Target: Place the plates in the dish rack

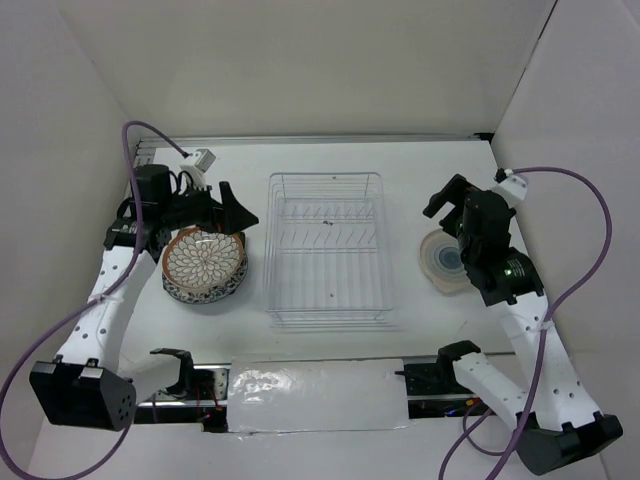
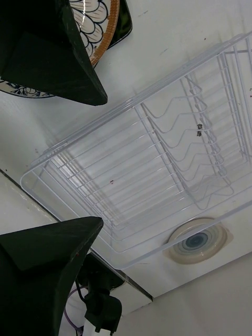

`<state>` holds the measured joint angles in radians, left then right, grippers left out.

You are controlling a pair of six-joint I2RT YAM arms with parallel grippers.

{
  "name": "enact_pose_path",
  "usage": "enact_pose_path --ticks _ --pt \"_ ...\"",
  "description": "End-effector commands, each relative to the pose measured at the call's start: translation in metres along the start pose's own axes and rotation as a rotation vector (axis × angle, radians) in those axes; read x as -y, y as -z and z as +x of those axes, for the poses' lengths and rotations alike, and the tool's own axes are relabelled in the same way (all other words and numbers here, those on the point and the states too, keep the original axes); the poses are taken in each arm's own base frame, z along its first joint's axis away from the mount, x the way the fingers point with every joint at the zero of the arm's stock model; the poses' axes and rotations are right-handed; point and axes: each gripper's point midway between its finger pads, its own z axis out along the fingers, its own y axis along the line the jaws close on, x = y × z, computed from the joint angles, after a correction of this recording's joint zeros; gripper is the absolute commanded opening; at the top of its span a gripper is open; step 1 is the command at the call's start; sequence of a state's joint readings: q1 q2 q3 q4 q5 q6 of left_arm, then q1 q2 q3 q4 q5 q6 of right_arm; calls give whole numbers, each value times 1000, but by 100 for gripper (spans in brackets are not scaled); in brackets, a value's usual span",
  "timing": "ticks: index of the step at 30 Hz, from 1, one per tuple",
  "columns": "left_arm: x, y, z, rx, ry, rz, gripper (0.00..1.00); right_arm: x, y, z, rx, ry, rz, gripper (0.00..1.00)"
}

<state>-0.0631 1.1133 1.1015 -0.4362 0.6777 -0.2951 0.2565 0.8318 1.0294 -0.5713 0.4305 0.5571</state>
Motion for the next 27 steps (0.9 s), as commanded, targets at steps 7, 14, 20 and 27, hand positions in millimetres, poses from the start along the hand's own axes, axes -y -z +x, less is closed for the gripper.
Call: enact_pose_path --ticks 7,14,20,27 --pt "10 -11 -7 -21 7 32 99 30 -6 14 -45 -59 148 100" --pt "14 -28 0 -86 -14 7 99 62 -13 36 -183 -61 280 100" --pt "-16 -45 22 -163 132 -139 99 62 -21 64 -298 -112 191 100" --pt "-36 -62 69 -276 268 -182 99 95 -27 91 -335 -265 304 100"
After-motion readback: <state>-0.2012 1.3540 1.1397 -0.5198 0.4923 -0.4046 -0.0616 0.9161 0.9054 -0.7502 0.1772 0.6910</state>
